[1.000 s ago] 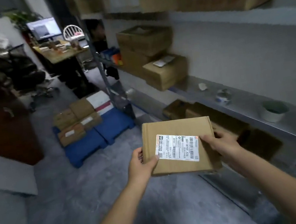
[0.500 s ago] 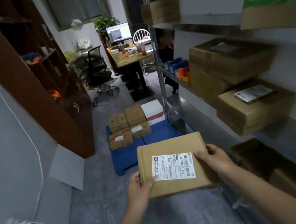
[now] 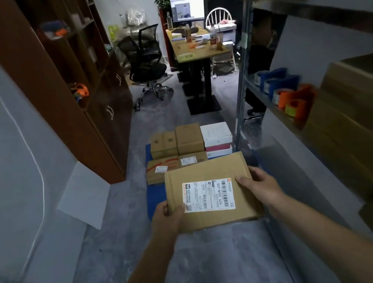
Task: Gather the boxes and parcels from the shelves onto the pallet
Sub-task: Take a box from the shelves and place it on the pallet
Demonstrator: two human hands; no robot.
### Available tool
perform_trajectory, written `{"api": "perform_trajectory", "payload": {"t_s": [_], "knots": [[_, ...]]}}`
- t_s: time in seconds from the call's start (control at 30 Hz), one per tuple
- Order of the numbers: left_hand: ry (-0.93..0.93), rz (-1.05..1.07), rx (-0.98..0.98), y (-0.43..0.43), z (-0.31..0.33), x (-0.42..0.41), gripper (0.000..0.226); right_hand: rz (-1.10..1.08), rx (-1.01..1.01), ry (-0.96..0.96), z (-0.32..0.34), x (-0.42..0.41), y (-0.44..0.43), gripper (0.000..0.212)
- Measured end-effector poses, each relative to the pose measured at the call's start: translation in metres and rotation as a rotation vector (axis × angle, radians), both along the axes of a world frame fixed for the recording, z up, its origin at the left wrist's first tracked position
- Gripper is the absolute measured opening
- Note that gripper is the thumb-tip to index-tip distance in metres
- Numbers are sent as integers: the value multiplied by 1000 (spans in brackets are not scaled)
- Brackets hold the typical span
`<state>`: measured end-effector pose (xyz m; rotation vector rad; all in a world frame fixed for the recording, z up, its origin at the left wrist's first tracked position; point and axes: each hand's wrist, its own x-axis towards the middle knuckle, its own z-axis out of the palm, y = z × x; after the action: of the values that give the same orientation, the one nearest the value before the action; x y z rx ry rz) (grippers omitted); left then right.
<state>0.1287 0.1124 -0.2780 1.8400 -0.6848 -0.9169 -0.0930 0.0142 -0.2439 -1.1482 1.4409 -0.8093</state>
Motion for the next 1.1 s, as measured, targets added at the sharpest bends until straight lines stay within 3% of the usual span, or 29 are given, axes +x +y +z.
{"api": "perform_trajectory", "payload": {"t_s": [0.4, 0.6, 0.7, 0.87, 1.1], "knots": [[130, -112, 69, -260, -8, 62, 37, -90, -18, 79, -17, 56, -232, 53], [234, -65, 58, -386, -35, 52, 12, -131, -8, 78, -68, 57, -349, 62], [273, -10, 70, -458, -56, 45, 15, -103, 38, 64, -104, 57, -422, 60], [110, -71, 199, -571, -113, 37, 30, -138, 97, -2, -167, 47, -532, 38], [90, -126, 400, -696, -252, 42, 37, -164, 118, 34, -291, 50, -623, 46]]}}
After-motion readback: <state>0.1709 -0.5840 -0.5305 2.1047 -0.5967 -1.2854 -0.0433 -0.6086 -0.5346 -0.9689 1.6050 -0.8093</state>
